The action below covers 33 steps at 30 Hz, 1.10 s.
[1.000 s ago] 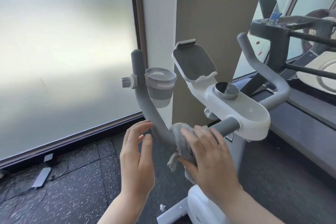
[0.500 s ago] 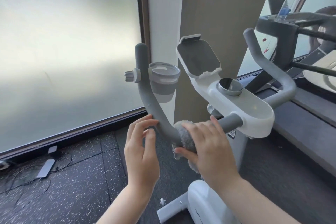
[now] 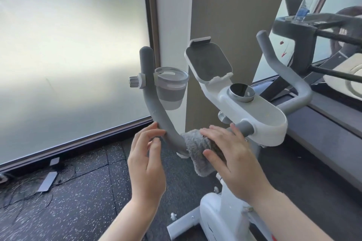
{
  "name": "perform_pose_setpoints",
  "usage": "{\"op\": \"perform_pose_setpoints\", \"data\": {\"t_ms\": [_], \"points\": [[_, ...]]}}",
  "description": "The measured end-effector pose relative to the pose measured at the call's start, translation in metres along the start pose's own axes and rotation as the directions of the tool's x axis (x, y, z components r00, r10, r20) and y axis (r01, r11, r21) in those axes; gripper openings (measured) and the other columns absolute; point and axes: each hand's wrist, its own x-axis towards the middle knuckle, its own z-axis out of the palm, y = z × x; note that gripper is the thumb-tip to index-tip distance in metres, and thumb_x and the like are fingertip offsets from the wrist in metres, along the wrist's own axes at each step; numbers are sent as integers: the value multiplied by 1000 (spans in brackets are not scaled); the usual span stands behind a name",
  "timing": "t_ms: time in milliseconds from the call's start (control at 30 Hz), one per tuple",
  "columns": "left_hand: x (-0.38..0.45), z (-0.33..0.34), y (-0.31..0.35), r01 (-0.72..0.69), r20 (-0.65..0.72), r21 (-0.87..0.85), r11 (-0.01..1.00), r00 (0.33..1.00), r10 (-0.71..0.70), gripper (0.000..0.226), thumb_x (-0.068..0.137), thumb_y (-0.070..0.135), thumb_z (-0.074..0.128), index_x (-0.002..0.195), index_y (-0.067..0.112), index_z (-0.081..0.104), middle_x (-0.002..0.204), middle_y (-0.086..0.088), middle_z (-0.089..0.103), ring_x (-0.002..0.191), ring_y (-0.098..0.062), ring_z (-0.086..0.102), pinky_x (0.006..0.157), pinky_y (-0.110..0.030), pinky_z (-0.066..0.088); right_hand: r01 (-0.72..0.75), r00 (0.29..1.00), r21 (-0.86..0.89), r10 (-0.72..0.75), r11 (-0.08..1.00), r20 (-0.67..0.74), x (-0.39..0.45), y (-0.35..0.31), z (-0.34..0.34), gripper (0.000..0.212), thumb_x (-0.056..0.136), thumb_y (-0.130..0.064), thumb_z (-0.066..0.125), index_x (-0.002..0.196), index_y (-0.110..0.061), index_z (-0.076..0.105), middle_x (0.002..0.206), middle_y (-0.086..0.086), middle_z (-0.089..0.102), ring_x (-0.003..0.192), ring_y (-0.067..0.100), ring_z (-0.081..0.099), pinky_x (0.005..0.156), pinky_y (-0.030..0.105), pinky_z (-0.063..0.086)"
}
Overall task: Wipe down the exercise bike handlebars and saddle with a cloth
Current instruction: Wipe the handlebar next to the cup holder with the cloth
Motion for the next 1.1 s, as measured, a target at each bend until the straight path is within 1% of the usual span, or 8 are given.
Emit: {"op": "perform_pose_setpoints", "data": {"t_ms": [133, 333, 433, 600, 800, 933, 1033, 1100], "points": [[-2, 2, -1, 9, -21, -3, 1000, 1000, -10, 26, 89, 14, 44, 95, 18, 68, 116, 6, 65, 117, -8, 56, 94, -19, 41, -151, 972, -76, 134, 986, -193, 1, -52, 42, 39, 100, -33, 34, 126, -14, 57, 122, -3, 60, 122, 17, 50, 115, 43, 24], [-1, 0, 1, 12, -2, 7, 1000, 1000, -12, 26, 90, 16, 44, 95, 21, 68, 115, 9, 65, 117, -9, 56, 93, -27, 41, 76, 993, -274, -99, 959, -70, -3, -20, 23, 37, 99, -38, 41, 130, -19, 48, 121, -7, 61, 120, 14, 55, 115, 46, 23], [-1, -1, 1, 9, -8, 11, 1000, 1000, -9, 26, 89, 15, 44, 95, 21, 68, 115, 9, 65, 119, -8, 55, 93, -21, 40, 3, 991, -217, -33, 976, -132, -9, -19, 19, 34, 96, -37, 43, 124, -18, 49, 118, -5, 62, 120, 18, 54, 117, 43, 19], [-3, 8, 4, 29, -83, -15, 999, 996, -30, 25, 87, 14, 45, 91, 23, 68, 110, 6, 66, 112, -8, 59, 89, -24, 46, -28, 999, -281, 21, 959, -27, 25, -52, 38, 42, 93, -43, 43, 117, -14, 59, 89, -2, 65, 87, 20, 63, 106, 42, 34], [2, 7, 8, 56, -120, -10, 998, 991, -57, 26, 91, 17, 44, 100, 18, 68, 101, 7, 71, 104, -14, 64, 92, -35, 49, 121, 992, -403, -98, 907, 77, 7, -29, 19, 60, 87, -41, 42, 133, -4, 53, 111, 5, 66, 105, 22, 63, 100, 43, 36], [-1, 11, 11, 73, -172, -5, 997, 982, -73, 25, 91, 16, 44, 96, 20, 68, 98, 8, 72, 97, -7, 66, 85, -30, 51, 55, 998, -511, -43, 858, 35, 29, -49, 45, 54, 79, -34, 69, 115, 5, 63, 80, 11, 65, 69, 26, 63, 68, 36, 52], [-1, 12, 14, 91, -184, -41, 995, 978, -97, 25, 90, 15, 44, 95, 20, 68, 88, 6, 71, 80, -11, 66, 74, -31, 51, -25, 993, -511, 80, 859, 86, 60, -71, 57, 42, 74, -38, 72, 89, 1, 67, 61, 10, 61, 53, 24, 60, 47, 28, 44], [-1, 12, 13, 105, -172, -51, 993, 979, -112, 24, 89, 16, 45, 96, 20, 67, 89, 6, 71, 84, -11, 66, 77, -30, 51, -75, 983, -476, 146, 876, 113, 70, -76, 56, 39, 67, -36, 80, 81, -4, 62, 58, 8, 61, 49, 22, 60, 42, 24, 38]]}}
